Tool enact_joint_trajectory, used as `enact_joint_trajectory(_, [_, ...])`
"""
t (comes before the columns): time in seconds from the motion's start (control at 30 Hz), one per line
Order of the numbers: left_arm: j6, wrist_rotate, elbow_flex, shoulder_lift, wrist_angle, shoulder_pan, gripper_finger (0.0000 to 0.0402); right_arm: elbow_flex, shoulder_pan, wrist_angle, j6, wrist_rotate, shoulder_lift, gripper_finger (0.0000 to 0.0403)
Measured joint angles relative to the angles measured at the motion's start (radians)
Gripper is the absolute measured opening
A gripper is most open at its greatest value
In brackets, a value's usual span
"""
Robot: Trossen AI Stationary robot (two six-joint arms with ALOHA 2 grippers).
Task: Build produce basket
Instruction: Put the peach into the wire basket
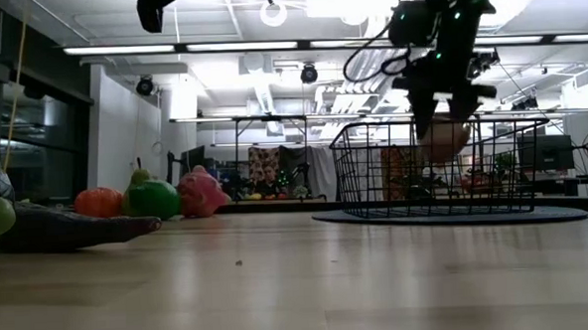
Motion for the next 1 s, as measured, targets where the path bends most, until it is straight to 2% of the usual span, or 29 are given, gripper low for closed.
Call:
enact_joint_trajectory(0.23, [0.042, 0.003, 0.0, -0.016, -0.007, 0.0, 0.0229, -0.002, -0.024, -0.003, 0.227, 0.021, 0.129, 0.0293])
enact_joint_trajectory(0.37, [0.016, 0.063, 0.0, -0.032, -0.017, 0.0, 0.023, -0.002, -0.024, 0.035, 0.309, 0.031, 0.175, 0.0294])
enact_joint_trajectory(0.47, [0.016, 0.098, 0.0, -0.037, -0.02, 0.0, 0.023, -0.002, -0.024, 0.037, 0.31, 0.028, 0.199, 0.0295])
enact_joint_trajectory(0.87, [0.016, 0.099, 0.0, -0.038, -0.019, 0.0, 0.023, -0.002, -0.03, 0.055, 0.333, 0.032, 0.247, 0.0297])
enact_joint_trajectory(1.0, [0.016, 0.099, 0.0, -0.038, -0.019, 0.0, 0.023, -0.002, -0.031, 0.054, 0.325, 0.031, 0.247, 0.0317])
